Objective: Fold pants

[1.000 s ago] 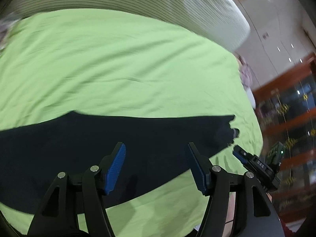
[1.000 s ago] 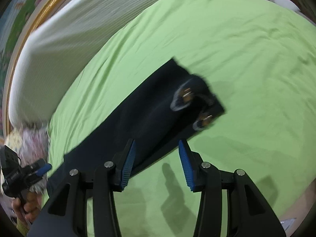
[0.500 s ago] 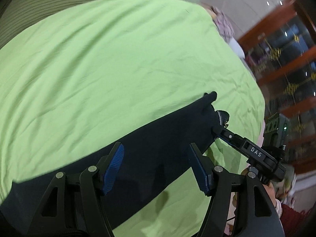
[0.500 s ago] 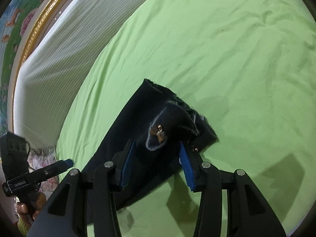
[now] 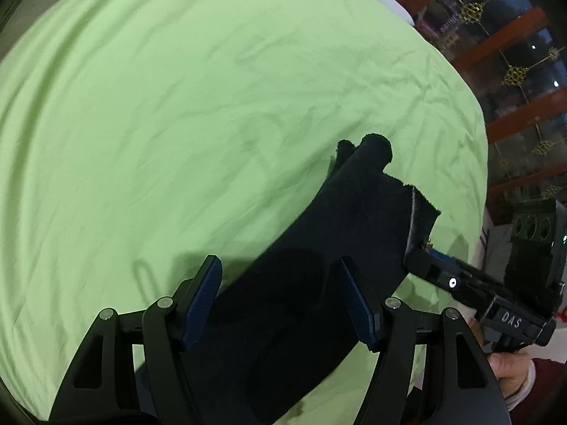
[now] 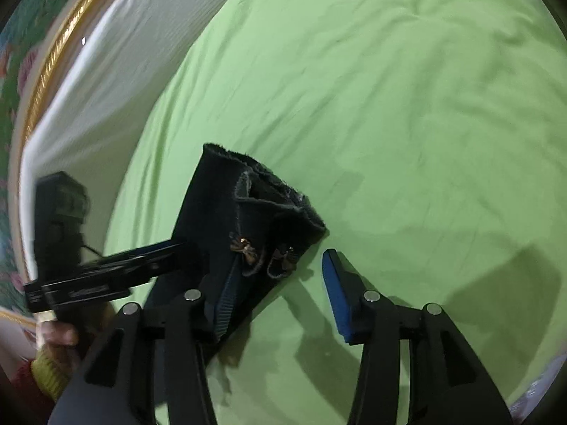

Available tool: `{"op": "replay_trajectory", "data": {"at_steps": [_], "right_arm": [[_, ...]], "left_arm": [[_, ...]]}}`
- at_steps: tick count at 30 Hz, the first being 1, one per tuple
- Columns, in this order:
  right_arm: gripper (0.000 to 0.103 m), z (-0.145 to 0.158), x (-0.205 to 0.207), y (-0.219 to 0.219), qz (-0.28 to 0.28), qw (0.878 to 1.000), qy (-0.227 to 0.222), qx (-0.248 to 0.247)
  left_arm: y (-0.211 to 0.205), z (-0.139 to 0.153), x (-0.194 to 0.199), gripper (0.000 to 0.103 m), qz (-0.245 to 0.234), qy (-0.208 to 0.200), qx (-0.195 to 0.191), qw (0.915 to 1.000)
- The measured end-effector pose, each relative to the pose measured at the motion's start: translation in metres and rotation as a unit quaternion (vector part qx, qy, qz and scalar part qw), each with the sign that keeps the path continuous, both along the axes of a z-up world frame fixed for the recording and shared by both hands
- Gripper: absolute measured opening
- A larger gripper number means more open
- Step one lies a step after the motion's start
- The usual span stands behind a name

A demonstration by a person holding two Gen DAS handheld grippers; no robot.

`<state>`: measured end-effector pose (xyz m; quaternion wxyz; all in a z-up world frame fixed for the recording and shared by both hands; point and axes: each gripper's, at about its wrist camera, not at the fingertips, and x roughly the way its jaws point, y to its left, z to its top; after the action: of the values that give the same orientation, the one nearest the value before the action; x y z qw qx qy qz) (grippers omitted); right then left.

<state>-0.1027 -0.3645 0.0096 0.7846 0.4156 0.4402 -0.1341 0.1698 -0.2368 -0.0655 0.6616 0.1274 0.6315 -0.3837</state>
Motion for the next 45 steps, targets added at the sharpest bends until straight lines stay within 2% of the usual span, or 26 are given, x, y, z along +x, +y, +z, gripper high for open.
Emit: {"op": "replay_trajectory", "data": {"at_steps": [6, 7, 8, 9, 10, 13, 15, 16, 21, 27, 35, 40, 45], "right_arm": [[0.050, -0.014, 0.006, -0.001, -0.008, 0.999, -0.025, 0.031], [0.047, -0.014, 0.010, 0.000, 0.004, 0.999, -0.030, 0.031], [0.040, -0.016, 0.012, 0.002, 0.012, 0.999, -0.031, 0.033], [0.021, -0.020, 0.013, 0.003, 0.019, 0.998, -0.029, 0.045], [0.014, -0.024, 0.011, -0.002, 0.018, 0.998, -0.029, 0.056], [0.012, -0.024, 0.003, -0.005, 0.019, 0.997, -0.045, 0.060], [0.012, -0.021, 0.003, -0.004, 0.030, 0.997, -0.049, 0.050], [0.012, -0.021, 0.004, -0.004, 0.032, 0.997, -0.050, 0.048], [0.011, -0.015, 0.006, -0.004, 0.040, 0.997, -0.051, 0.042], [0.011, 0.011, 0.015, 0.002, 0.074, 0.993, -0.090, 0.033], [0.011, 0.051, 0.026, 0.037, 0.159, 0.975, -0.154, 0.034], [0.011, 0.063, 0.034, 0.075, 0.219, 0.961, -0.167, 0.034], [0.011, 0.063, 0.045, 0.111, 0.258, 0.950, -0.173, 0.040]], "left_arm": [[-0.022, -0.017, 0.012, 0.065, -0.023, 0.041, -0.022, 0.9987], [-0.025, -0.019, 0.014, 0.065, -0.025, 0.049, -0.029, 0.9981], [-0.028, -0.021, 0.016, 0.065, -0.027, 0.056, -0.035, 0.9975], [-0.031, -0.023, 0.017, 0.065, -0.028, 0.062, -0.039, 0.9969], [-0.034, -0.023, 0.019, 0.064, -0.029, 0.067, -0.044, 0.9964], [-0.046, -0.027, 0.021, 0.053, -0.033, 0.078, -0.052, 0.9951], [-0.048, -0.027, 0.023, 0.033, -0.039, 0.092, -0.064, 0.9929], [-0.049, -0.029, 0.022, 0.030, -0.043, 0.102, -0.068, 0.9915], [-0.047, -0.024, 0.021, 0.016, -0.046, 0.099, -0.078, 0.9909], [-0.025, 0.009, 0.021, 0.012, -0.024, 0.097, -0.126, 0.9870], [0.039, 0.065, 0.011, 0.012, 0.010, 0.063, -0.181, 0.9815], [0.080, 0.087, -0.004, 0.012, 0.033, 0.043, -0.197, 0.9790], [0.129, 0.093, -0.016, 0.012, 0.072, 0.024, -0.204, 0.9761]]}}
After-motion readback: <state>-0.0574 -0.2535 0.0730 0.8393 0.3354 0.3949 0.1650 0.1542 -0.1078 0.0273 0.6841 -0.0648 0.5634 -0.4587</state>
